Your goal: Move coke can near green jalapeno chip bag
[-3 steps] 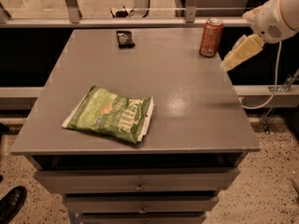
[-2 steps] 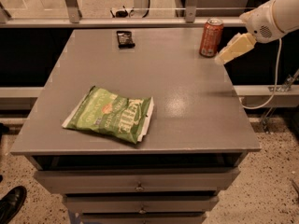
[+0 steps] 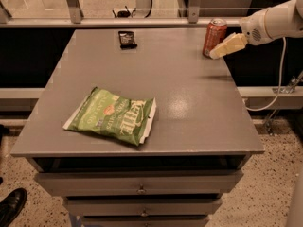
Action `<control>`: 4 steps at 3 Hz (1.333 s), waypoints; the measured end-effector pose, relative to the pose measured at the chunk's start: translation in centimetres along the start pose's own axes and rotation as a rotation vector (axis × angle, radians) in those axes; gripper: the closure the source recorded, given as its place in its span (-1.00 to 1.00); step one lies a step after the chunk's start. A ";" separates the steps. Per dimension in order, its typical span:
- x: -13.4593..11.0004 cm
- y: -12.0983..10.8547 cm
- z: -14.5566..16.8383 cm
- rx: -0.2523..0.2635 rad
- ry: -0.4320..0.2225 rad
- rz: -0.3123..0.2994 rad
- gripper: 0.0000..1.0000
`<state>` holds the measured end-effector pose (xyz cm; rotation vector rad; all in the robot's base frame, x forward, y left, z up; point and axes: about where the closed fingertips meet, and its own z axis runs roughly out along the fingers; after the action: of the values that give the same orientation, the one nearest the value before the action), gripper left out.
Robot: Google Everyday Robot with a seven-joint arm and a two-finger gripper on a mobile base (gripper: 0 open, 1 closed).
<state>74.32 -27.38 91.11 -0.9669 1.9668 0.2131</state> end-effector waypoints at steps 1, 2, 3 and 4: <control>0.1 -1.8 2.0 0.014 -0.054 0.062 -1.00; -0.4 -2.7 3.4 0.011 -0.119 0.119 -0.88; -1.2 -2.6 4.3 -0.009 -0.186 0.169 -0.55; -2.3 -1.4 4.8 -0.057 -0.236 0.202 -0.08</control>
Offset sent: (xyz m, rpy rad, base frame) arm 0.0654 -0.0013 -0.0039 0.2737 -0.0582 -0.0743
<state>79.12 -24.73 90.51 -0.7410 1.8455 0.4778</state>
